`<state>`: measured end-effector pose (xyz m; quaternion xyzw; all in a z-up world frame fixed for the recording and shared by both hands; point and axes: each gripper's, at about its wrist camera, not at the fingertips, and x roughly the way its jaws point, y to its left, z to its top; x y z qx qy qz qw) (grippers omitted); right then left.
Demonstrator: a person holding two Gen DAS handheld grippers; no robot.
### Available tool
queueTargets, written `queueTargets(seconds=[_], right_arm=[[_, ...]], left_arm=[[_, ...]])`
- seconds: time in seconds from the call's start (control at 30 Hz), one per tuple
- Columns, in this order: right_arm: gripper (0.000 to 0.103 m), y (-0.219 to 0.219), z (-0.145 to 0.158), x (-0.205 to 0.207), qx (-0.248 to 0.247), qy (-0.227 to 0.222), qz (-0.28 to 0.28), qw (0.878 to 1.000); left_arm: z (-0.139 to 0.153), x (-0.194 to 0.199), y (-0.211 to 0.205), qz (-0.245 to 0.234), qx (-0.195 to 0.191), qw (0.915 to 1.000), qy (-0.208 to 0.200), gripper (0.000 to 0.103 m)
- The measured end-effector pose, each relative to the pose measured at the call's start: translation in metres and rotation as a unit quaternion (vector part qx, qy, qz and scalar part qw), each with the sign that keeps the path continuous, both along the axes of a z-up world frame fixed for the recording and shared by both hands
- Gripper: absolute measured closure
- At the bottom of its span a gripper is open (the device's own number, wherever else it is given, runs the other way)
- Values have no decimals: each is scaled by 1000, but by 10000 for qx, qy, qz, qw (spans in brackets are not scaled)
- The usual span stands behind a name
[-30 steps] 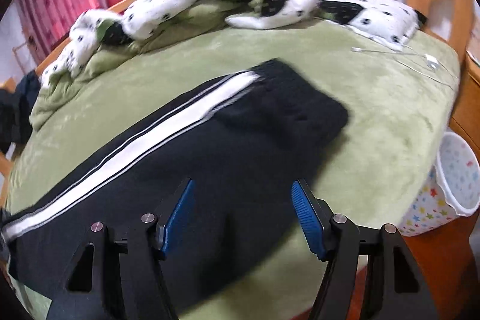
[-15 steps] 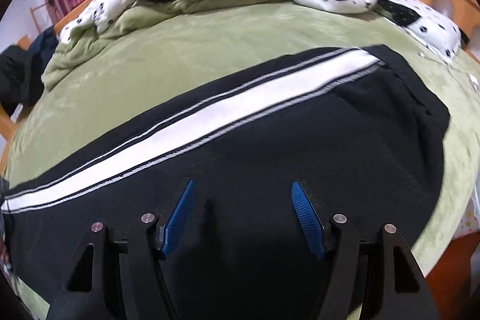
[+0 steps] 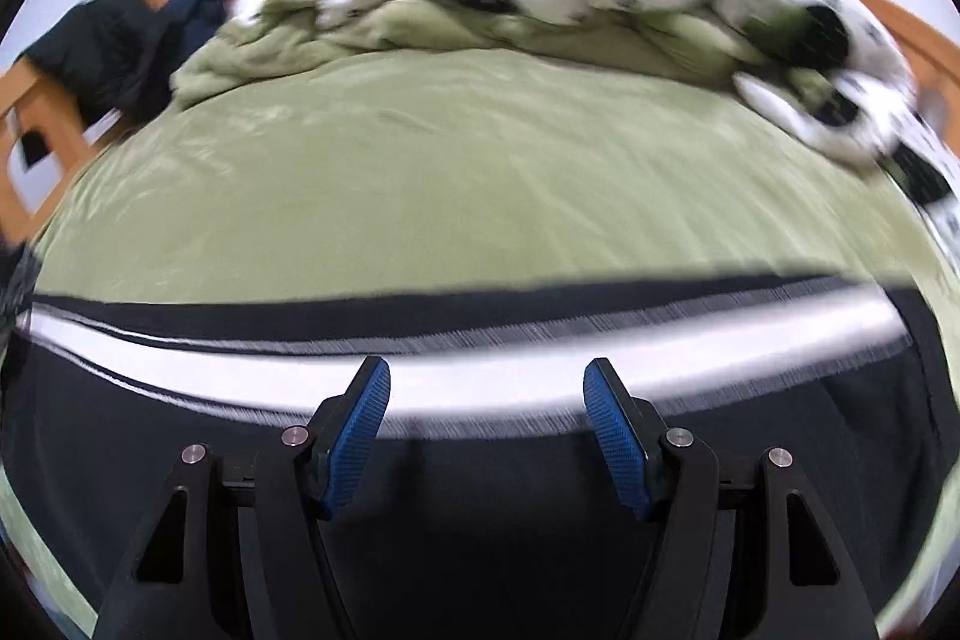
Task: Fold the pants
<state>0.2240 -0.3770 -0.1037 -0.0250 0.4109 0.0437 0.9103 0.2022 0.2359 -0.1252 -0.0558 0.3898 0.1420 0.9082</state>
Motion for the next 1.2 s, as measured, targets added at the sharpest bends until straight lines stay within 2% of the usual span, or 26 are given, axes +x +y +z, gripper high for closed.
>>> queueTargets(seconds=[0.1, 0.17, 0.27, 0.3, 0.33, 0.37, 0.4, 0.47, 0.53, 0.63, 0.77, 0.83, 0.87, 0.9, 0.93, 0.97, 1.0, 1.07, 1.13, 1.2], right_arm=[[36, 21, -5, 27, -287, 33, 858, 9959], [35, 30, -14, 42, -376, 245, 1270, 9909], [38, 39, -40, 58, -753, 726, 1516, 9829], [50, 41, -47, 60, -801, 847, 1654, 9793], [58, 42, -48, 57, -804, 811, 1806, 9769], [87, 47, -45, 52, -867, 720, 1975, 9738], [99, 50, -41, 49, -973, 605, 1980, 9735], [100, 51, -30, 42, -1008, 157, 1934, 9758], [100, 49, -30, 46, -919, 136, 1858, 9782], [100, 52, -48, 53, -1066, 92, 1707, 9795], [97, 54, -53, 58, -1050, 89, 1257, 9865], [91, 45, -47, 59, -931, 194, 1031, 9901], [83, 37, -37, 57, -854, 141, 832, 9928], [75, 33, -29, 53, -819, 8, 663, 9944], [72, 21, -19, 45, -704, -226, 458, 9962], [64, 7, -11, 37, -534, -434, 268, 9973], [59, -2, -10, 33, -435, -447, 167, 9979], [59, -16, -21, 34, -548, -174, -25, 9983], [59, -25, -48, 42, -1096, 309, -282, 9931], [59, -30, -45, 36, -1017, 166, -326, 9941]], left_arm=[[2, -9, 6, -104, -415, 9991, -11, 47], [2, -13, 7, -177, -621, 9979, -10, 47], [-4, -14, 7, -109, -535, 9985, 33, 47], [-5, -12, 7, -108, -544, 9984, 48, 47], [-5, -12, 6, -115, -582, 9982, 51, 47], [-6, -13, 6, -129, -615, 9980, 47, 47], [-5, -15, 5, -131, -609, 9981, 37, 47], [-2, -18, 2, -149, -553, 9983, -76, 47], [1, -20, -1, -140, -570, 9982, -154, 47], [3, -16, -6, -128, -623, 9979, -139, 47], [5, -14, -14, -163, -545, 9984, 30, 47], [14, -21, -20, -278, -504, 9983, -78, 47], [18, -24, -22, -349, -480, 9981, -149, 46], [23, -29, -25, -468, -467, 9975, -240, 44], [26, -32, -29, -566, -480, 9968, -286, 36], [27, -34, -32, -715, -535, 9955, -308, 32], [25, -35, -36, -802, -564, 9948, -279, 32], [15, -31, -41, -820, -566, 9950, -101, 32], [-9, -15, -40, -668, -737, 9939, 481, 32], [-25, -7, -40, -484, -849, 9917, 841, 32]])
